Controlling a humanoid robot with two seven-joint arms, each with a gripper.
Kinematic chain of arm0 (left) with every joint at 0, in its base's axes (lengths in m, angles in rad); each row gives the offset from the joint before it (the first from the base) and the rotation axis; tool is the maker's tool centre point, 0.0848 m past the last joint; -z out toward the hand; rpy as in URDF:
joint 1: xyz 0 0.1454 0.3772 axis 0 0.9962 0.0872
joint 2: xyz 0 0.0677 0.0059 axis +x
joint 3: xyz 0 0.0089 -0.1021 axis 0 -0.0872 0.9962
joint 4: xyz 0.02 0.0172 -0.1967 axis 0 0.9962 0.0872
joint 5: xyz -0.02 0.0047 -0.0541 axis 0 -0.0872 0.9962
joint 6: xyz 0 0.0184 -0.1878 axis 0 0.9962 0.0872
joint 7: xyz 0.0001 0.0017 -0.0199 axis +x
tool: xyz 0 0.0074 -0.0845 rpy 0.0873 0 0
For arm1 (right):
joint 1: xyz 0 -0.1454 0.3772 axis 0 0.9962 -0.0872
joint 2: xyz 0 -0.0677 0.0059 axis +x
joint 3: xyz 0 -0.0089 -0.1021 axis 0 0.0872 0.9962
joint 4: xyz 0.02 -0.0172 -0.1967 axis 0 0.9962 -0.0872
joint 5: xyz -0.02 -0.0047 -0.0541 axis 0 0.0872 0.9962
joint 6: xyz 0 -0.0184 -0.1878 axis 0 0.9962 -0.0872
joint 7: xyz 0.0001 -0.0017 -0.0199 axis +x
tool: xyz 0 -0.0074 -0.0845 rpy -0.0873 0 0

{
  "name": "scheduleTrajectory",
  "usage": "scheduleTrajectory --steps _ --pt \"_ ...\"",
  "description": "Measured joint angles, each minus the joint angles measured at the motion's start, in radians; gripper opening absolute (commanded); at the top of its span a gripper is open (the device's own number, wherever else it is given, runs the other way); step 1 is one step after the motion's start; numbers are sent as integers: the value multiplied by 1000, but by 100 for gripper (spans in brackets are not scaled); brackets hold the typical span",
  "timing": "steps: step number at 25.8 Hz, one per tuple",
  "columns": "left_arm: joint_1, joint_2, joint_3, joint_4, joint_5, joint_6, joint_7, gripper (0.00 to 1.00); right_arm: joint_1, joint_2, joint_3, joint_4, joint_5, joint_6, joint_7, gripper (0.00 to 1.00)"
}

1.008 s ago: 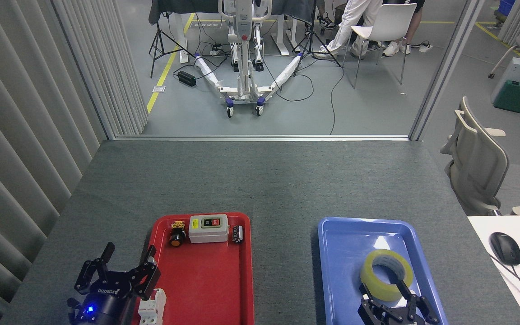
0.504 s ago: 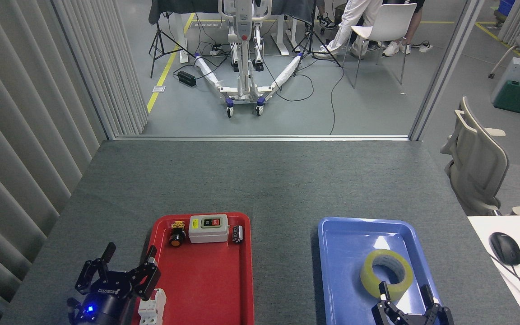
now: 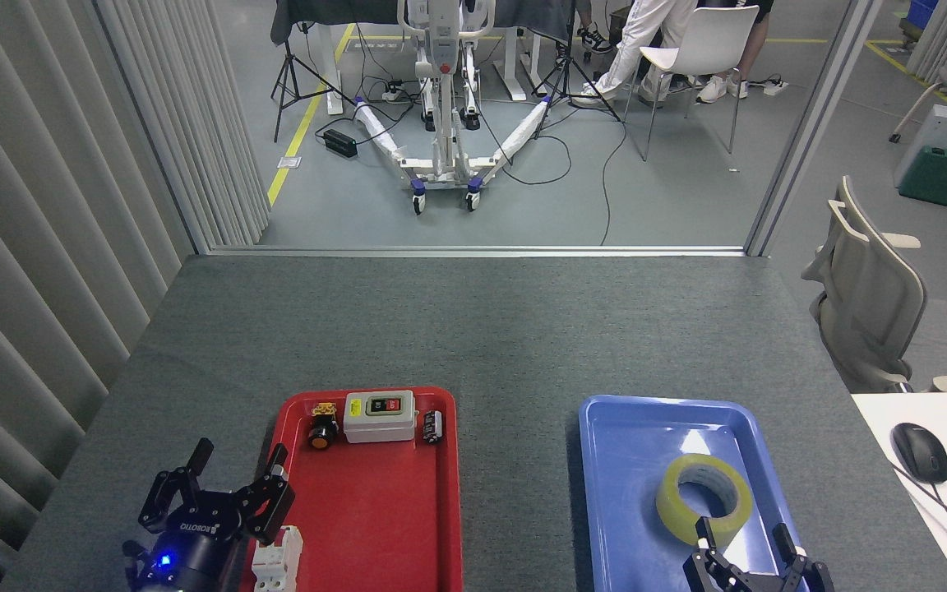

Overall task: Place and move tape with both arms
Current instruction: 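Push the tape roll farther into the blue tray with the right gripper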

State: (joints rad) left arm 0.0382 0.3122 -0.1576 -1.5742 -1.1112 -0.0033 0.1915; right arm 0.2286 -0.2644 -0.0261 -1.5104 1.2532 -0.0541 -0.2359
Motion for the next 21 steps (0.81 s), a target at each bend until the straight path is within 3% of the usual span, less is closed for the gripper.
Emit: scheduleTrajectory --steps 21 --pt "-50 -7 28 0 4 -77 -2 100 -8 -23 -17 -69 26 0 -5 99"
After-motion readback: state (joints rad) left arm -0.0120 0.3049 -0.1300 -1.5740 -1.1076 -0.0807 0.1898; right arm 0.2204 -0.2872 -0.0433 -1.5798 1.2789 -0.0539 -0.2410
